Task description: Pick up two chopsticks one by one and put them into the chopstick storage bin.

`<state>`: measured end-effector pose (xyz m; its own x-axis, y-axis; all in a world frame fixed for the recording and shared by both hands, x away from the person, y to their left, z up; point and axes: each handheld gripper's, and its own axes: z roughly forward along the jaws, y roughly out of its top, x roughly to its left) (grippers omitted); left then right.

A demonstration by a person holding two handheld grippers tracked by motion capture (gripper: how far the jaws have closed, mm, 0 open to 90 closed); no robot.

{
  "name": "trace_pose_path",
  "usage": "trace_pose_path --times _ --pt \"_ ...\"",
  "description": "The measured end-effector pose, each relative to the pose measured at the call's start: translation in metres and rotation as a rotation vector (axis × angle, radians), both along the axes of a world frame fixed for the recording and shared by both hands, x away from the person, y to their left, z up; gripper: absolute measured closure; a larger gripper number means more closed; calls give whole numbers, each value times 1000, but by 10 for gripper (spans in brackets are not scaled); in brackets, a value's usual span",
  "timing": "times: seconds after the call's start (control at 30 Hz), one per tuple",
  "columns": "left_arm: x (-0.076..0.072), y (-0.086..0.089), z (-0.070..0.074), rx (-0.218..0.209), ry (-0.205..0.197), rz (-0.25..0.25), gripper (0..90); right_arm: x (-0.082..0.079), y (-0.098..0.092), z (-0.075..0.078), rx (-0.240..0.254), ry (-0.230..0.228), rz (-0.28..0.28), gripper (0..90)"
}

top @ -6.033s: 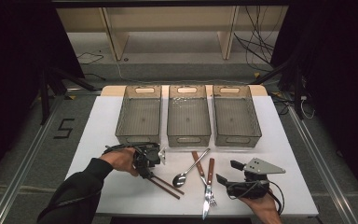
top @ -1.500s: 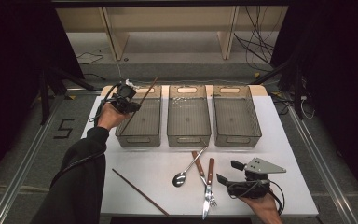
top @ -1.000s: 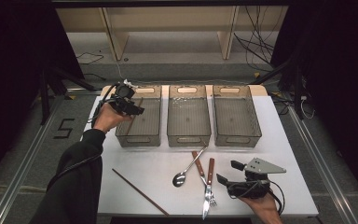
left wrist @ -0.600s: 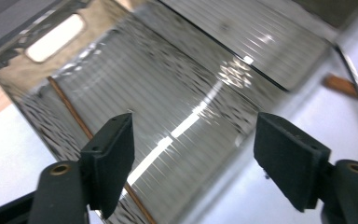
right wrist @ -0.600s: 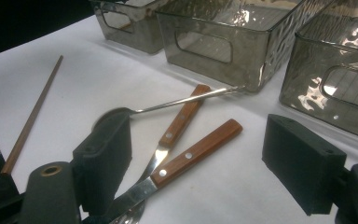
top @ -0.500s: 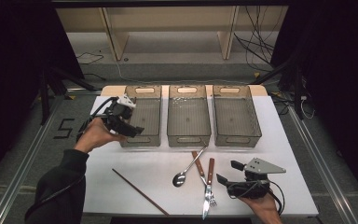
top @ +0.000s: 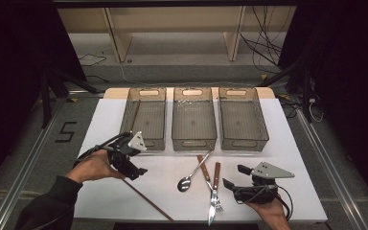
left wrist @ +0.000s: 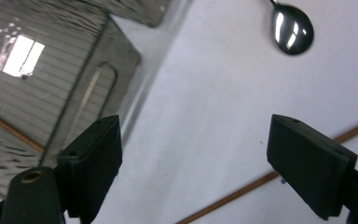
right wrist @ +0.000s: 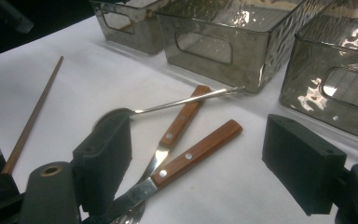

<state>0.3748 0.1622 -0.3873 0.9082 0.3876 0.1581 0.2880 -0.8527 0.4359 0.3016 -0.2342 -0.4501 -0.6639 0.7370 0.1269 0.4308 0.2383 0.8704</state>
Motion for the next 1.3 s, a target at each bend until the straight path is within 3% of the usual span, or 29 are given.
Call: trace_pose_path --times 0.33,0.4,0.63,0.87,1.3 --pt "-21 -9 -26 105 40 -167 176 0 1 0 -2 2 0 246" --pt "-23 -9 -29 99 58 -179 176 0 1 0 -2 1 0 246" --pt "-28 -15 -38 151 83 -244 181 -1 2 0 -1 0 2 246" --pt "-31 -19 -47 225 90 -294 209 -1 1 1 2 -4 1 246" --pt "-32 -25 -55 295 89 -377 328 -1 1 1 4 -6 1 245"
